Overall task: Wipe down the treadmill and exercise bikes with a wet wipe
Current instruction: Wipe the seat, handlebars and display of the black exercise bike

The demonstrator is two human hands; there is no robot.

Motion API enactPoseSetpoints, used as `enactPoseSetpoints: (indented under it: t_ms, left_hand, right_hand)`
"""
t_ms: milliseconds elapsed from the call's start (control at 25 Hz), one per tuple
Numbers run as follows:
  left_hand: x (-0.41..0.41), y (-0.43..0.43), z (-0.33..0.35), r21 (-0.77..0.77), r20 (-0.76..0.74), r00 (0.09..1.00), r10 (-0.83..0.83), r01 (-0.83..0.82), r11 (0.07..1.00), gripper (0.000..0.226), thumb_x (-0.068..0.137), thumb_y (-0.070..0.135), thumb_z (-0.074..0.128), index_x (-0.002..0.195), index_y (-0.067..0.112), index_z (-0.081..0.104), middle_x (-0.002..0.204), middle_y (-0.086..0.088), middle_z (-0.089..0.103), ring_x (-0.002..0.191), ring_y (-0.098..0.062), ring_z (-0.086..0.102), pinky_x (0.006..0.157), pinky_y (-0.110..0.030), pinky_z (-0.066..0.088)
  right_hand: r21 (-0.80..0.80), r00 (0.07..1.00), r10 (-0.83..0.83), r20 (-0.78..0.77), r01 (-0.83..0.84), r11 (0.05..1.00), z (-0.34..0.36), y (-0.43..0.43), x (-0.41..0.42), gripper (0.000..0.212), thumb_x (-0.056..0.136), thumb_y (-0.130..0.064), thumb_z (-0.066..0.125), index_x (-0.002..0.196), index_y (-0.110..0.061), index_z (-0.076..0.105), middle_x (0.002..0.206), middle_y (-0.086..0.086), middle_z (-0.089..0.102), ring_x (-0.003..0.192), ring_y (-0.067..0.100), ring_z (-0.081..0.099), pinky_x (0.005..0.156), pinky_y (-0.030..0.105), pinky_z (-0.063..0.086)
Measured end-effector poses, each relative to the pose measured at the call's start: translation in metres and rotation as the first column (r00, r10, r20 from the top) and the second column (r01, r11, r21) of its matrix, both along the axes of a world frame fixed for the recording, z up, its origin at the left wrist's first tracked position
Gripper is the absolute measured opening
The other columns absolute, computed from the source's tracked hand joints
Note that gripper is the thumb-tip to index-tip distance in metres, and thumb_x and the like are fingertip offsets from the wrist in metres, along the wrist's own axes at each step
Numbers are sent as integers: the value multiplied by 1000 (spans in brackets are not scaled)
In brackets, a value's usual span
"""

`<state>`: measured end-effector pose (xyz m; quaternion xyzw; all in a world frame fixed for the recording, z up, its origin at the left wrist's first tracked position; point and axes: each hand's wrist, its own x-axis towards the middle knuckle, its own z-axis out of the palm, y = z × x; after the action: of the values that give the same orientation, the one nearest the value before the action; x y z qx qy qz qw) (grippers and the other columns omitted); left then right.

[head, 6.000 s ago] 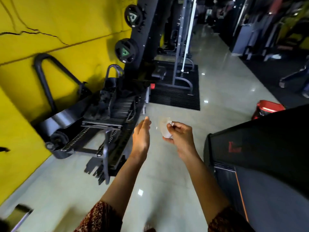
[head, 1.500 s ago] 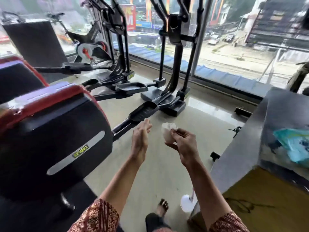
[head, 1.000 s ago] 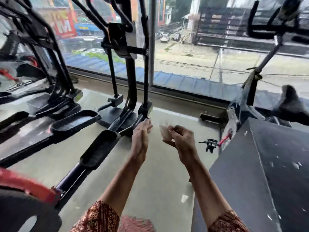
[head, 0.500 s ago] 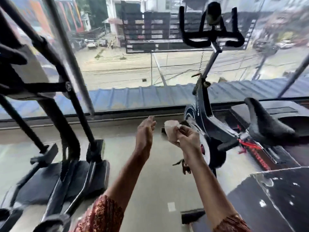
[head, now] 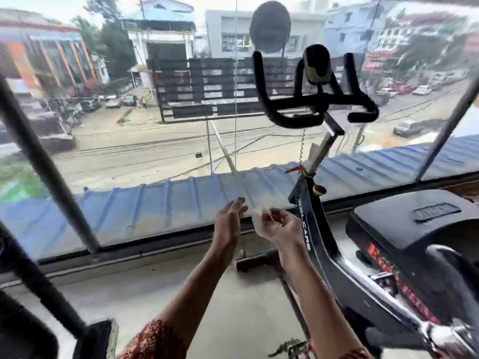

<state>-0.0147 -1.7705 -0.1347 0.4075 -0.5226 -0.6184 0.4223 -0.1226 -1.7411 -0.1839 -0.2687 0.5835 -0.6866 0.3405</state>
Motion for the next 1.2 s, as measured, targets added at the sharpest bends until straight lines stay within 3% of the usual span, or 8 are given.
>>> enactPoseSetpoints:
  t_ms: [160, 400, 600, 680, 760, 880, 1000, 1200]
  left_hand:
    - [-50, -100, 28, -133, -49, 999, 22, -29, 991, 24, 100, 26, 38, 110, 18, 58, 110, -6, 63, 99, -14, 56, 89, -27, 37]
    - [-117, -260, 37, -196, -133, 991, -18, -8, 981, 20, 99, 23, 45, 95, 29, 63, 101, 1, 69, 98, -5, 61, 91, -29, 41]
    - [-177, -402, 91, -423, -205, 964, -170, 70, 903, 14, 95, 9, 51, 100, 15, 63, 100, 0, 67, 85, 12, 60, 77, -5, 41]
    - [-198, -457, 111, -537, -129, 974, -187, 90, 839, 17, 95, 10, 53, 108, 9, 65, 103, 3, 66, 87, 14, 58, 78, -4, 40]
    - [-218, -501, 127, -656, -55, 987, -152, 79, 751, 25, 95, 12, 53, 118, 10, 63, 111, 1, 65, 98, 1, 59, 82, -9, 41]
    - [-245, -552, 147, -710, -79, 984, -162, 58, 702, 34, 97, 13, 50, 130, 12, 54, 116, 1, 59, 106, -9, 55, 84, -5, 37]
    - [-266, -577, 150, -712, -137, 939, -315, 129, 691, 35, 96, 19, 48, 131, 16, 52, 120, 8, 56, 112, -4, 55, 92, -7, 37]
    - [-282, -586, 143, -721, -186, 763, -619, 322, 613, 33, 90, 21, 47, 122, 30, 49, 123, 15, 57, 117, 6, 51, 97, -12, 37]
  right_hand:
    - [-52, 1000, -3, -22, 2, 999, 46, -89, -55, 25, 87, 6, 60, 81, -19, 60, 86, 8, 64, 76, 16, 61, 73, 36, 53]
    - [-143, 905, -168, -391, 121, 982, 97, -217, -122, 22, 85, -8, 67, 80, -27, 59, 79, -5, 65, 73, 6, 61, 68, 29, 54]
    - [-409, 661, -483, -574, 280, 869, 171, -353, -180, 12, 81, -16, 64, 92, -19, 61, 82, 0, 66, 72, 2, 59, 67, 18, 46]
    - [-500, 479, -619, -622, 366, 785, 203, -409, -196, 12, 78, -13, 61, 90, -12, 64, 72, -10, 61, 66, -5, 53, 64, 11, 39]
    - [-577, 285, -701, -654, 411, 706, 229, -456, -208, 19, 79, 0, 55, 94, -1, 66, 77, 4, 66, 69, 2, 52, 67, 14, 39]
    - [-508, 84, -568, -819, 354, 785, 239, -519, -221, 28, 83, 2, 49, 104, 5, 66, 103, 23, 66, 96, 31, 63, 87, 27, 39]
    - [-376, -84, -372, -924, 366, 851, 213, -533, -224, 37, 88, -7, 48, 122, 1, 60, 129, 20, 57, 119, 34, 54, 104, 31, 35]
    - [-314, -63, -314, -947, 378, 871, 171, -474, -204, 45, 83, -1, 55, 127, -9, 59, 139, -2, 48, 129, 13, 45, 108, 19, 32]
